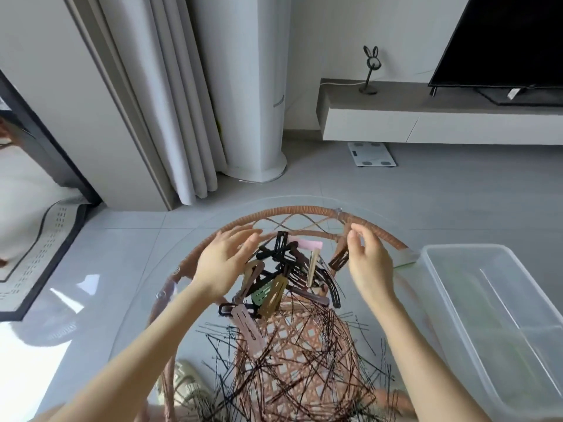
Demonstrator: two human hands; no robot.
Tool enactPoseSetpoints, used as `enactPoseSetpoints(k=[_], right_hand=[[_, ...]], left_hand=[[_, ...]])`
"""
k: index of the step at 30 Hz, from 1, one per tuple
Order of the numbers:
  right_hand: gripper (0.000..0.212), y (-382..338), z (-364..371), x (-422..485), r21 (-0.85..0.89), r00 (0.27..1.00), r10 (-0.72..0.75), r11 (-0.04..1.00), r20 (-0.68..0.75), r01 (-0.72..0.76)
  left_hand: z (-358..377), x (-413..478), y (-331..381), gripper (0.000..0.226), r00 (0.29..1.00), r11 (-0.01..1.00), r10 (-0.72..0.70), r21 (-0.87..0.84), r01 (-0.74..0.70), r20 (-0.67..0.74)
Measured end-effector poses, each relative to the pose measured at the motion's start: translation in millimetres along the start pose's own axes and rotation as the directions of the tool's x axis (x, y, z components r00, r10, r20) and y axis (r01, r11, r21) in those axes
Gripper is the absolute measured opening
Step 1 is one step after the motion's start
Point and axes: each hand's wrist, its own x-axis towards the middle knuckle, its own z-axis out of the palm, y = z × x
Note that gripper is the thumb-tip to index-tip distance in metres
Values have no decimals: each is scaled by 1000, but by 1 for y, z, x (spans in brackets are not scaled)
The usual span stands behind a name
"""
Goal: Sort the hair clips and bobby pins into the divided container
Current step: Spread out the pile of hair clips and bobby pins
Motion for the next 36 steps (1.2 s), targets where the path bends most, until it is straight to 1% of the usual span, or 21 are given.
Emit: enactPoseSetpoints(k=[1,2,5,7,9,11,12,13,15,17,20,23,24,26,27,29,30,31,32,34,36], right_hand=[[31,6,3,-4,-19,1000,14,1000,13,-14],[30,10,9,-10,-42,1000,-4,999,28,5],[28,11,35,-30,-60,990,-109,992,93,115],[32,2,45,-39,6,977,-163,987,135,163],[31,-14,42,-45,102,971,-171,983,169,155],[30,-28,27,-52,180,965,-138,979,224,98],[31,-34,16,-57,199,960,-126,977,248,77],[32,-37,4,-64,204,957,-131,976,261,78],[33,-33,-24,-82,178,957,-133,980,256,88],[31,-19,-49,-101,156,951,-142,982,273,102],[31,11,-83,-139,91,919,-170,985,355,147],[41,38,-104,-172,-21,897,-206,972,392,232],[46,46,-108,-182,-73,897,-234,957,374,280],[65,62,-111,-197,-156,890,-295,918,348,365],[76,68,-110,-203,-167,881,-284,915,379,367],[100,75,-101,-214,-178,830,-242,910,502,373],[110,75,-95,-217,-205,800,-249,886,546,415],[115,73,-88,-220,-226,778,-268,858,569,461],[115,68,-81,-222,-227,763,-295,839,575,495],[109,58,-66,-224,-184,760,-334,843,558,505],[92,49,-50,-225,-101,778,-367,873,509,478]], left_hand=[[3,-10,0,63,999,997,-1,81,5,-45],[8,-20,-1,64,999,990,-8,137,15,-52],[28,-40,-2,68,999,982,-45,186,44,2],[35,-35,5,59,996,990,-83,115,88,-42],[36,-28,13,48,989,991,-129,9,130,-71],[32,-31,18,49,985,985,-154,-89,147,-73],[27,-35,17,53,985,985,-151,-96,143,-83],[21,-42,17,57,986,990,-135,-62,130,-97],[7,-65,14,65,991,996,-83,26,87,-104],[-6,-91,6,68,995,997,-47,57,52,-84],[-16,-140,-8,76,999,987,-35,156,33,14],[-18,-181,-15,76,994,983,-33,185,14,103],[-16,-193,-17,76,991,982,-17,190,-9,132],[-8,-214,-18,83,979,970,55,222,-99,195],[-2,-222,-16,89,968,952,107,256,-166,229],[14,-231,-12,101,929,886,211,343,-313,304],[23,-233,-8,105,909,843,250,388,-374,334],[32,-233,-3,108,894,805,278,422,-416,351],[40,-231,2,109,886,784,296,440,-439,358],[53,-225,12,106,884,784,309,431,-446,352],[60,-219,19,96,887,805,338,391,-446,315]])
